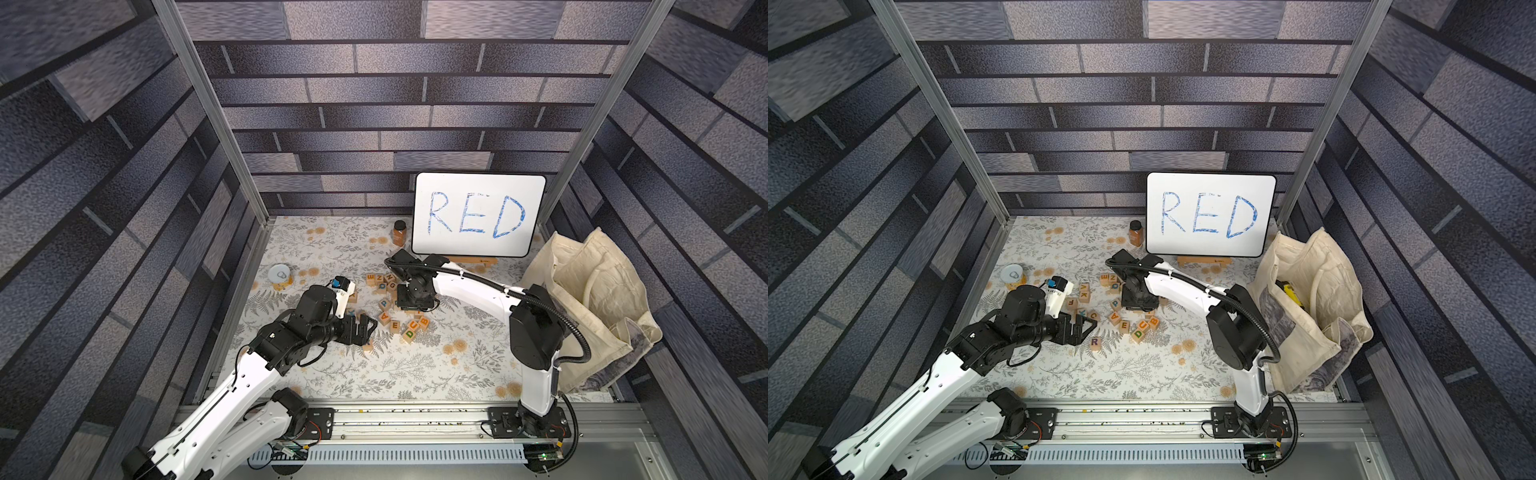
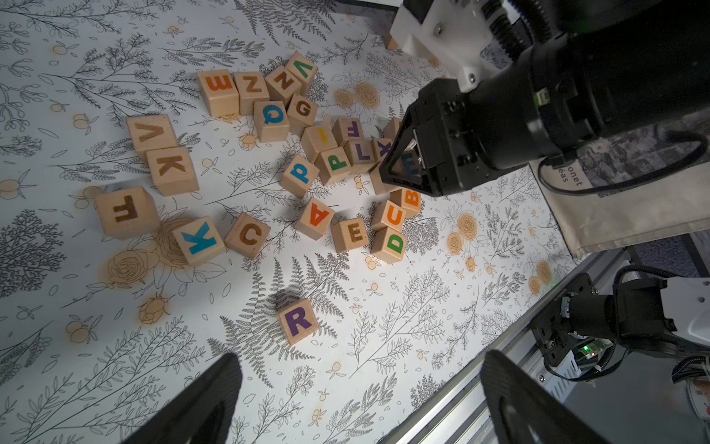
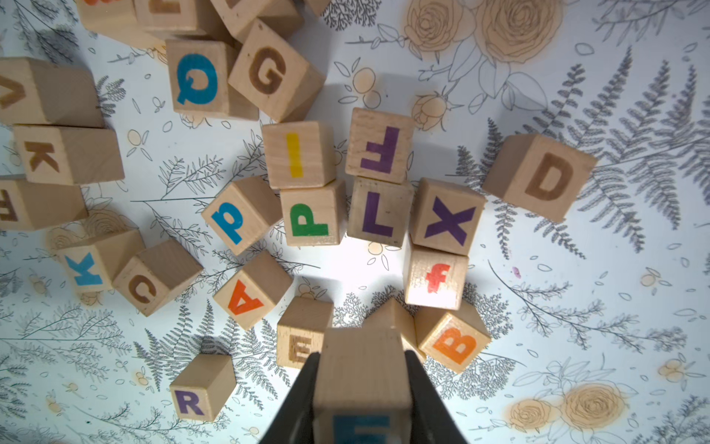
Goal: Assemble the uppercase word "red" with letter blocks
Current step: Pick up the letter block from the center of the board, then place the letter block at the center of the board.
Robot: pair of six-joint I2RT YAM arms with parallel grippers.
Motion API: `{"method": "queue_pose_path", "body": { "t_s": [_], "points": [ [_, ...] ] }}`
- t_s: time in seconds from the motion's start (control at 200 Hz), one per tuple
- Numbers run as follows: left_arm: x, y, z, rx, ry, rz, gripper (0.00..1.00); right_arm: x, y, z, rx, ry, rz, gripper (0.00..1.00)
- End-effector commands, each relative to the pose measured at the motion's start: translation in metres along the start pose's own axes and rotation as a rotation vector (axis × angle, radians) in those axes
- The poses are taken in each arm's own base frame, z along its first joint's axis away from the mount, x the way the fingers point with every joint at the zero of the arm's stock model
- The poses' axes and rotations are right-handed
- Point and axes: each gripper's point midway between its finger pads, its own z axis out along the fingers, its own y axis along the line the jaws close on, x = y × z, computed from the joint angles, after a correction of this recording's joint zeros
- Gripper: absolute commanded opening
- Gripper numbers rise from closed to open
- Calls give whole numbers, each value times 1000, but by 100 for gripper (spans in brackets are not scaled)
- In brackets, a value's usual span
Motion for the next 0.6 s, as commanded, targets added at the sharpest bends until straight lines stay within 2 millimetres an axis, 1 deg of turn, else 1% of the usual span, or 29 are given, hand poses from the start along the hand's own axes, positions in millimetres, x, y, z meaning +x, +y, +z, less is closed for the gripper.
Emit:
{"method": "queue_pose_path", "body": {
  "t_s": [0.0,0.311,0.591],
  "points": [
    [8,0,0,3,8,-24,100,8,-8,-13,18,-9,22,18],
    [17,-3,3,-1,24,-35,100,20,-7,-27,-4,-25,28,17],
    [29,-6,6,-7,39,-46,100,35,1,-34,-22,-27,16,16]
  ]
}}
